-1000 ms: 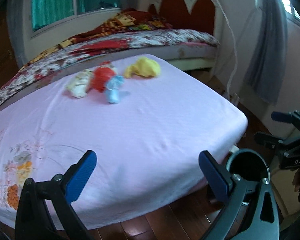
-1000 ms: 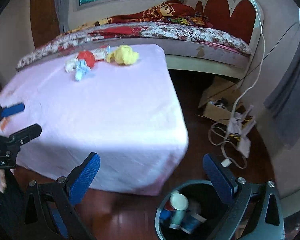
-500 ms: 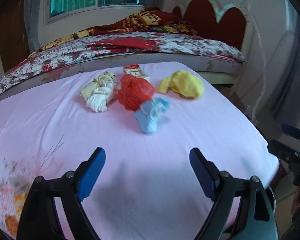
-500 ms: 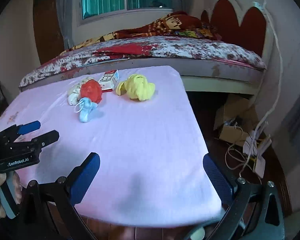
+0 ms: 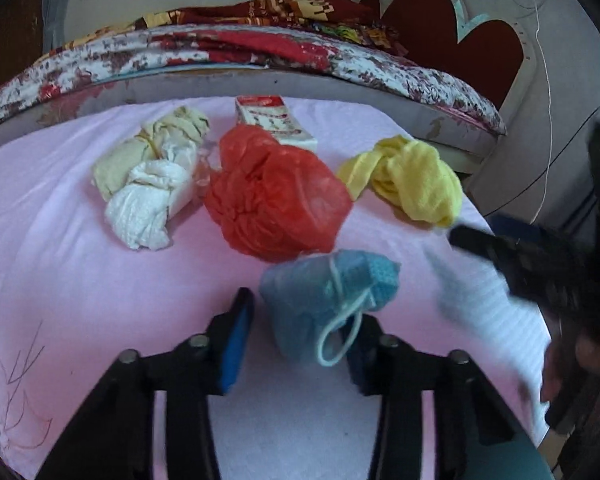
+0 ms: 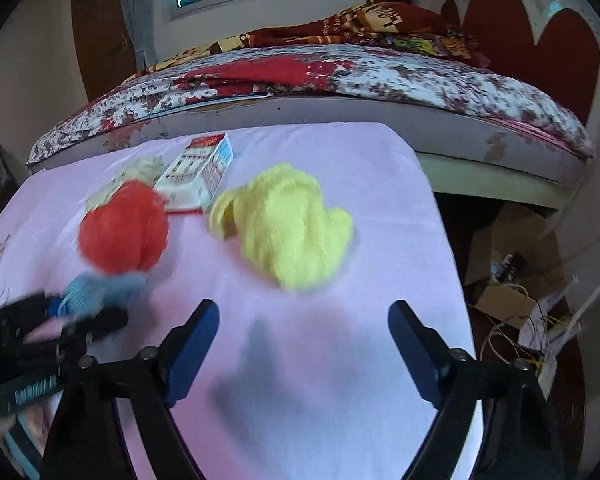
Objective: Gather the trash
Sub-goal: 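Grasp the blue mask with the left tool while the right tool grasps the yellow cloth, then lift mask and yellow cloth and carry them over the bin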
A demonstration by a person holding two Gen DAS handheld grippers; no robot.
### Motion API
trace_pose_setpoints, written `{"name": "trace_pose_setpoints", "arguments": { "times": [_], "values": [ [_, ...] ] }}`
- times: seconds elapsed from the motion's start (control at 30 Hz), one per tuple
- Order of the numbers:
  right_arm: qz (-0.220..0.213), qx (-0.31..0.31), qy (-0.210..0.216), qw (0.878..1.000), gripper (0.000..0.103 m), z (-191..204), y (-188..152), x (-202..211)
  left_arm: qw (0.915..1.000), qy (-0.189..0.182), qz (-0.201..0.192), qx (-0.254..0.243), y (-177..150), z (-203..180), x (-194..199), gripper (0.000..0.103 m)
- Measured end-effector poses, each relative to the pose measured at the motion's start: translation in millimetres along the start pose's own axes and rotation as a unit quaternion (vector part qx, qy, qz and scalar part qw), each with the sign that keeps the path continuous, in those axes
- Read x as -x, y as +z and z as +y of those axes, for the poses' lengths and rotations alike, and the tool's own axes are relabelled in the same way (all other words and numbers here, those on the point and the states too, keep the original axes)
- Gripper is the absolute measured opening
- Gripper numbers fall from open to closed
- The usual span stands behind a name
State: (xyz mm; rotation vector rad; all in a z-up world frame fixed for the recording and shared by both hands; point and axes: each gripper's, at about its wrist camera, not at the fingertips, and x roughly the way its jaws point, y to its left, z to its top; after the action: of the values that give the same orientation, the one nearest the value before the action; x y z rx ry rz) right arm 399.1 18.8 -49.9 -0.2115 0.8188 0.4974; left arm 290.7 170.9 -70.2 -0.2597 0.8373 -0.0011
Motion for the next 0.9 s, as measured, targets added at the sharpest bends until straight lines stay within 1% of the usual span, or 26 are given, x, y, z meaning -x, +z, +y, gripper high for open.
{"name": "trace_pose_setpoints", "arguments": {
  "times": [0.07, 0.1, 0.13, 0.17, 0.23, 0.27, 0.3, 0.33, 0.37, 0.57, 0.67, 0.9],
  "values": [
    [0.004, -0.009, 0.004, 1.0, 0.082, 0, 11, -11, 0.9999, -0.005, -0.002, 0.013, 0, 5, 1, 0.026],
    [0.009, -0.009, 0.001, 1.0, 0.081, 1, 17, -18, 0.9997, -0.01, -0.002, 0.02, 1, 8, 1, 0.025],
    [0.013, -0.01, 0.001, 1.0, 0.076, 2, 21, -23, 0.9996, -0.012, -0.001, 0.024, 0, 10, 2, 0.022],
    [0.018, -0.012, 0.003, 1.0, 0.067, 3, 24, -28, 0.9996, -0.013, -0.001, 0.025, 1, 11, 2, 0.022],
    [0.033, -0.011, 0.004, 0.999, 0.058, 5, 25, -36, 0.9996, -0.015, -0.001, 0.024, 0, 10, 3, 0.02],
    [0.036, -0.005, 0.004, 0.999, 0.051, 8, 25, -37, 0.9996, -0.017, -0.001, 0.024, 2, 10, 1, 0.017],
    [0.036, 0.002, 0.0, 0.999, 0.046, 10, 23, -36, 0.9994, -0.023, -0.002, 0.024, 0, 11, 4, 0.016],
    [0.036, 0.008, -0.006, 0.999, 0.032, 10, 21, -32, 0.9994, -0.025, -0.007, 0.022, -1, 12, 7, 0.015],
    [0.034, 0.007, -0.004, 0.999, 0.028, 9, 19, -27, 0.9995, -0.024, -0.011, 0.019, -1, 12, 9, 0.015],
    [0.017, 0.0, 0.006, 1.0, 0.023, 4, -7, 11, 0.9996, -0.022, -0.016, 0.002, -17, 7, 25, 0.015],
    [0.003, -0.014, 0.018, 1.0, 0.023, 4, -25, 37, 0.9996, -0.023, -0.016, -0.007, -26, 1, 36, 0.015],
    [-0.031, -0.024, 0.027, 0.999, 0.023, 10, -58, 97, 0.9987, -0.025, -0.027, -0.035, -45, -17, 64, 0.015]
  ]
}}
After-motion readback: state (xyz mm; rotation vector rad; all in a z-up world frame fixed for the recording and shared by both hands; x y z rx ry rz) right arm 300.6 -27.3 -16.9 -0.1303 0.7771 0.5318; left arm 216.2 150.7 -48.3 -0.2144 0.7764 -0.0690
